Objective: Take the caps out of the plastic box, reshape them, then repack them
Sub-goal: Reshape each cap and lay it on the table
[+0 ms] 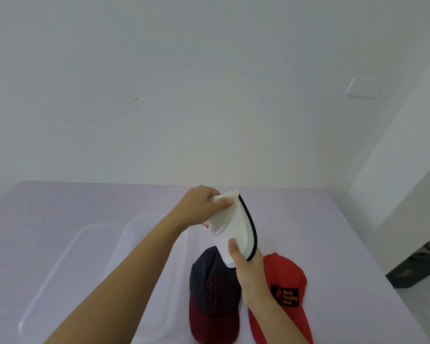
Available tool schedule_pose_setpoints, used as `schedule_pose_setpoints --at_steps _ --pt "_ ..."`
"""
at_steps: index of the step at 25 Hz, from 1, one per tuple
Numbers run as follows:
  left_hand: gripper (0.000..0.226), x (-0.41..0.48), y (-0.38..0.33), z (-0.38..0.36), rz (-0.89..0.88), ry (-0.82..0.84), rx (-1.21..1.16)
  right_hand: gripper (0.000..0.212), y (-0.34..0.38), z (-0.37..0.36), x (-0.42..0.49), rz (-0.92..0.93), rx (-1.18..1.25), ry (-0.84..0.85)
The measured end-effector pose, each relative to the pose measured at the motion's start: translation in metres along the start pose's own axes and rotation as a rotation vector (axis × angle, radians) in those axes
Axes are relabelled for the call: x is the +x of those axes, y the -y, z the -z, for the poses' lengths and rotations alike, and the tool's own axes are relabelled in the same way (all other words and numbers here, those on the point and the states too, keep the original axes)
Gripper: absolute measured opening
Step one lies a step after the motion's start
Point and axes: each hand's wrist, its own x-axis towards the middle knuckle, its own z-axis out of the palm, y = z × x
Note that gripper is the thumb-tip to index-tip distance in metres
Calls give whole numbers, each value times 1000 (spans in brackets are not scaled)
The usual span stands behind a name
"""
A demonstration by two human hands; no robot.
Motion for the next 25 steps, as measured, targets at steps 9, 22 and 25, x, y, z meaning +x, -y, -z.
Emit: schedule_pose_setpoints --at_steps 9,22,25 --pt "49 -3 -7 -6 -201 -147 173 17 9 3 -3 -27 -68 55" --pt "23 -1 6 17 -133 -47 73 43 10 -9 -18 -395 692 107" --pt "20 -2 2 14 -197 -74 178 48 14 -16 -22 -429 712 108"
